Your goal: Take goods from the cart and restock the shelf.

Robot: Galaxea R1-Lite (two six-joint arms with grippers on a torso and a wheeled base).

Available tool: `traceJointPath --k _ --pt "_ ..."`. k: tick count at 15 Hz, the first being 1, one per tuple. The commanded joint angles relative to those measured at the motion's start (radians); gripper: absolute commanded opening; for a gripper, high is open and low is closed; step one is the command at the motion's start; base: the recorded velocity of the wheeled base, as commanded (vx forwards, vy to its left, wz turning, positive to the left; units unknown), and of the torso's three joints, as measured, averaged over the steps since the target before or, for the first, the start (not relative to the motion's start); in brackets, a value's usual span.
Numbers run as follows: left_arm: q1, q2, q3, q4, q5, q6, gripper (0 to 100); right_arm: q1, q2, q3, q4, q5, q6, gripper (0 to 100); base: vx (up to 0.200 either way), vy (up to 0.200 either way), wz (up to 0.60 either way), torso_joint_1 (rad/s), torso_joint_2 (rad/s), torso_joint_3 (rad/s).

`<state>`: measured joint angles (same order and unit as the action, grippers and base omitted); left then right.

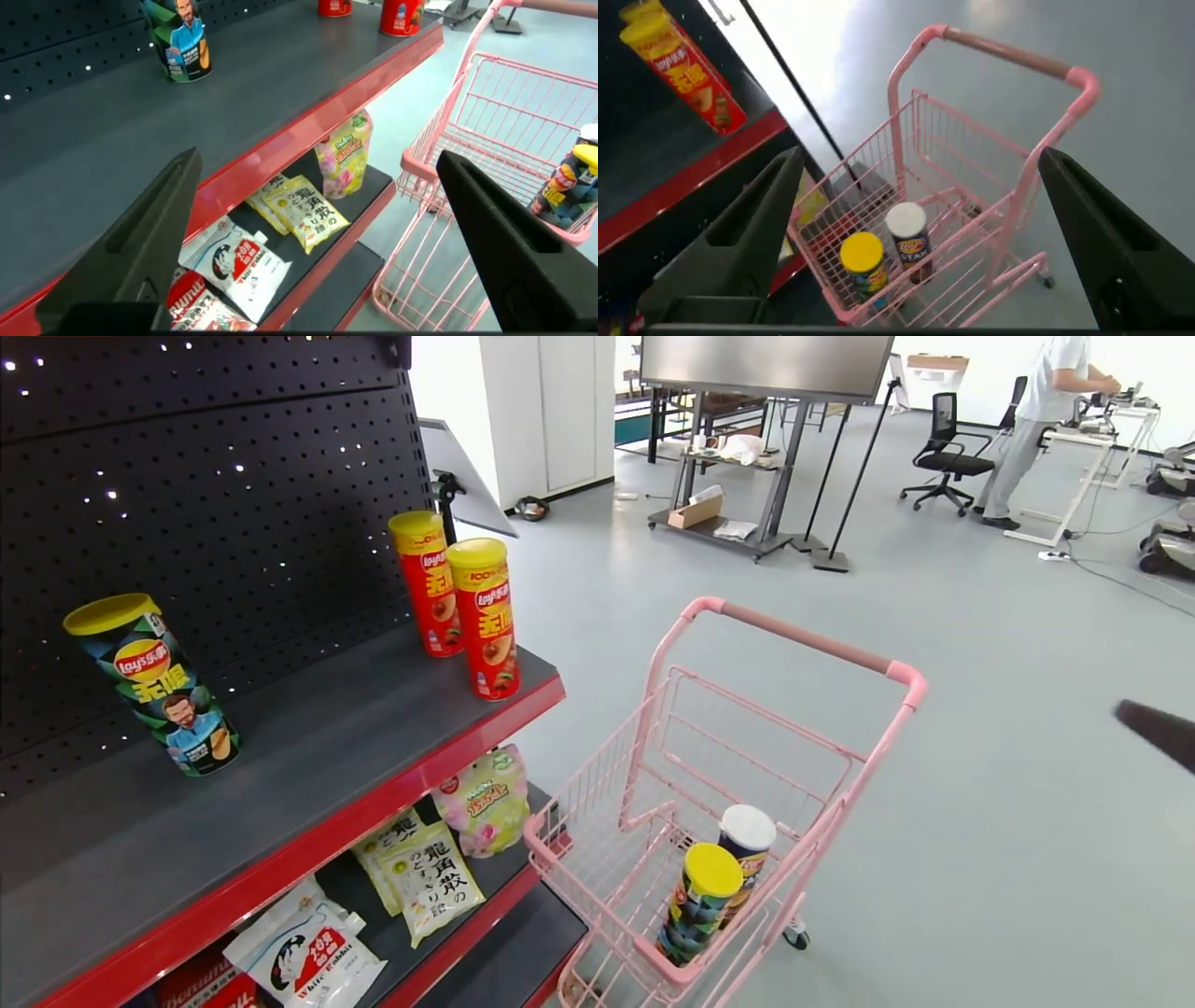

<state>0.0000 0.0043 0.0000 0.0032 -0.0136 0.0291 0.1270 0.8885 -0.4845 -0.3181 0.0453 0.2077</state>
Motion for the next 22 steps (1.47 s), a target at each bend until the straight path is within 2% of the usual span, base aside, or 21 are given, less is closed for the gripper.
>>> traceJointPath --k 1,3,6,11,15,18,22 --pt "0.0 0.0 0.0 0.0 0.0 0.0 100 0.203 0.382 0.086 -0.194 -0.018 0.053 100 0.0 0.0 0.0 0.0 0.0 0.0" --pt "0.0 0.0 0.0 0.0 0.0 0.0 100 0.281 0.388 0.096 -0.191 -0.021 0.049 100 0.0 0.0 0.0 0.0 0.0 0.0" --pt "0.0 0.0 0.0 0.0 0.0 0.0 100 0.324 0.4 0.144 -0.191 -0.062 0.033 100 0.0 0.0 0.0 0.0 0.0 0.0" --pt "0.0 0.0 0.0 0.0 0.0 0.002 100 0.336 0.405 0.211 -0.191 -0.055 0.036 100 0.0 0.0 0.0 -0.1 0.23 0.125" --pt "0.0 0.0 0.0 0.0 0.0 0.002 100 0.344 0.466 0.207 -0.193 -0.05 0.033 100 0.0 0.0 0.0 -0.148 0.35 0.199" --pt "0.0 0.0 0.0 0.0 0.0 0.002 100 0.385 0.529 0.193 -0.202 -0.051 0.032 100 0.0 0.0 0.0 -0.141 0.36 0.198" --pt "0.0 0.0 0.0 0.0 0.0 0.002 100 0.396 0.618 0.152 -0.256 -0.055 0.032 100 0.0 0.0 0.0 -0.143 0.36 0.211"
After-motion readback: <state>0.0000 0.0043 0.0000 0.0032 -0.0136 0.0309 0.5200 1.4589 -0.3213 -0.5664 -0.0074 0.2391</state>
